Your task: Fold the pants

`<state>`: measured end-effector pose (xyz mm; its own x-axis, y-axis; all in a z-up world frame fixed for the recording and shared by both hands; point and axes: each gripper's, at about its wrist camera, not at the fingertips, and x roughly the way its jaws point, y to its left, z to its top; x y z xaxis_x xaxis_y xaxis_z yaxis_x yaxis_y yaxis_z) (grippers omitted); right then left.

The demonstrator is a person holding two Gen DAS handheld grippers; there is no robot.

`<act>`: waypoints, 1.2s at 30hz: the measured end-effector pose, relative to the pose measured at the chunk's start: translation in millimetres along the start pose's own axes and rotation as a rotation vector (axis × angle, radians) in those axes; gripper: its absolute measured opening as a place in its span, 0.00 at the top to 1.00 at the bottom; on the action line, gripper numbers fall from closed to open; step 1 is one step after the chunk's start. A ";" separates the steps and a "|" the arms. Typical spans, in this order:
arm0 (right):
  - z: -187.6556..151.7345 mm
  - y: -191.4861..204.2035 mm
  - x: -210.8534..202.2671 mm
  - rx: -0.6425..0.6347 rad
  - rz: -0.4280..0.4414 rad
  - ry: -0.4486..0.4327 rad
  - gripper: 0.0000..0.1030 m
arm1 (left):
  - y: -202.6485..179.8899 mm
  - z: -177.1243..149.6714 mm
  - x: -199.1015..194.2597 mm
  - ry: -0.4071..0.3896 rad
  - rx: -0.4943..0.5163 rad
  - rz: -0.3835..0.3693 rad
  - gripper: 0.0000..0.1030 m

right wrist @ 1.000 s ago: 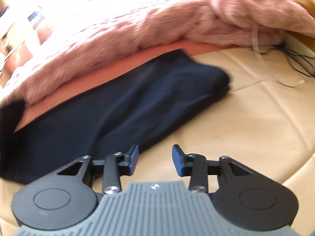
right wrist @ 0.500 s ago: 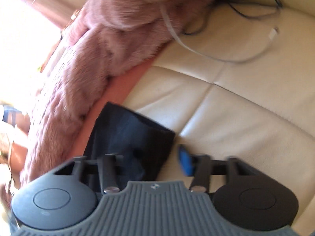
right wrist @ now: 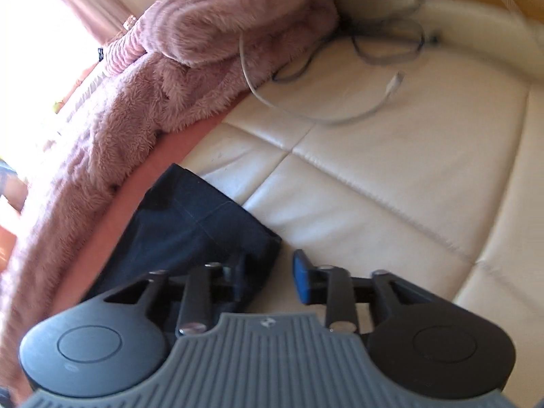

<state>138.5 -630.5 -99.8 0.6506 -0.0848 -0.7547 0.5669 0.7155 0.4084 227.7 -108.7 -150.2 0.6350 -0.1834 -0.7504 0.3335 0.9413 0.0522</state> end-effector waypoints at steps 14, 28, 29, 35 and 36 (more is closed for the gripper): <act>-98.8 208.9 29.5 -0.287 0.541 0.341 0.60 | 75.1 5.9 -35.7 -0.061 -0.149 0.077 0.84; -142.0 312.1 126.5 -0.330 0.572 0.471 0.62 | 136.5 -14.2 -3.9 -0.035 -0.288 0.057 0.84; -143.2 315.5 128.7 -0.331 0.579 0.480 0.62 | 136.8 -15.7 -4.8 -0.039 -0.288 0.052 0.84; -157.7 327.9 125.8 -0.406 0.570 0.474 0.84 | 141.2 -15.4 -3.4 -0.044 -0.339 0.024 0.84; -158.5 329.5 126.3 -0.409 0.558 0.471 0.90 | 141.8 -15.1 -5.1 -0.045 -0.343 0.019 0.84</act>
<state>327.3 -295.5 -142.0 0.4503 0.5900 -0.6701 -0.0629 0.7696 0.6354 261.2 30.0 -148.9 0.6714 -0.1697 -0.7214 0.0726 0.9838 -0.1638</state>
